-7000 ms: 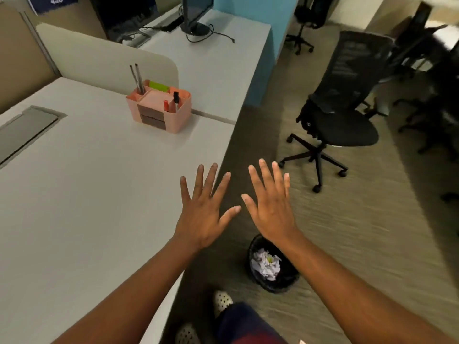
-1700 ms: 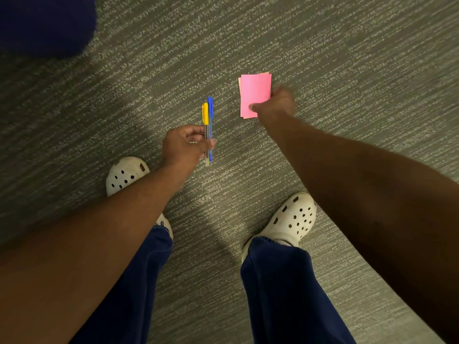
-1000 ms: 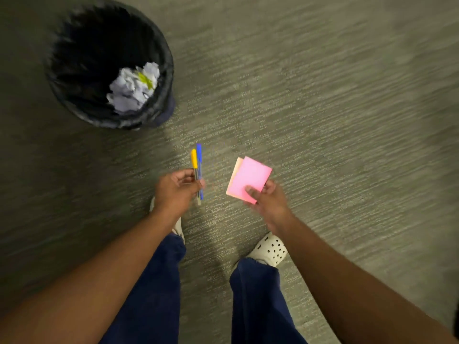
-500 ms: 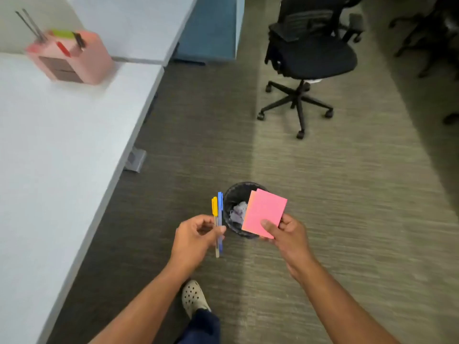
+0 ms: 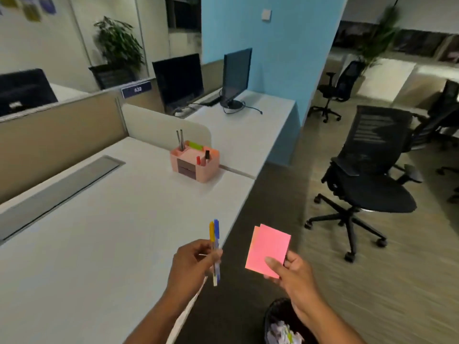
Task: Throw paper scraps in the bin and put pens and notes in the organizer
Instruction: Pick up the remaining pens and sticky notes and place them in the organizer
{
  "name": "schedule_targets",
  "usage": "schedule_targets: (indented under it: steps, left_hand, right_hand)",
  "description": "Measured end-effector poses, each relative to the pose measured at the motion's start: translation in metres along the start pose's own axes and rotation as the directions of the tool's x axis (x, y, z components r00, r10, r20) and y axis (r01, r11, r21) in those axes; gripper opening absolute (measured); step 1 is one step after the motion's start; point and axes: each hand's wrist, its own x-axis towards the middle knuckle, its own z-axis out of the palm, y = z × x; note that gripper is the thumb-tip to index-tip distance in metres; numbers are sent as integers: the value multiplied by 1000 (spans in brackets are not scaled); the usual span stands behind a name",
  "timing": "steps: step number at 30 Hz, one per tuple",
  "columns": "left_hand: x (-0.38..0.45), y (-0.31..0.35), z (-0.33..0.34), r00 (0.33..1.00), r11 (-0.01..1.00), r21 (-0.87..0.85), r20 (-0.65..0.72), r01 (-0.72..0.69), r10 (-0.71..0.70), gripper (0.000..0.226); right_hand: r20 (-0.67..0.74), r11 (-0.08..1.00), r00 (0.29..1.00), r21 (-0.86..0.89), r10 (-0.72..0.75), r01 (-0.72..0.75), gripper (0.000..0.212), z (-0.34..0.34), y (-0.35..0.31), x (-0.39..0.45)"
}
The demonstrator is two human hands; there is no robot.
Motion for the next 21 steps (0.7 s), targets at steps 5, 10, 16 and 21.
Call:
schedule_targets:
  steps: [5, 10, 16, 21]
  left_hand:
    - [50, 10, -21, 989, 997, -73, -147, 8, -19, 7]
    - [126, 29, -29, 962, 999, -40, -272, -2, -10, 5]
    - [252, 72, -40, 902, 997, 35, -425, -65, 74, 9]
    - [359, 96, -61, 810, 993, 45, -574, -114, 118, 10]
  right_hand:
    - [87, 999, 996, -38, -16, 19, 24, 48, -26, 60]
    - [170, 999, 986, -36, -7, 13, 22, 81, -47, 136]
    - [196, 1000, 981, -24, 8, -3, 26, 92, -78, 239]
    - [217, 999, 976, -30, 21, -15, 27, 99, -94, 294]
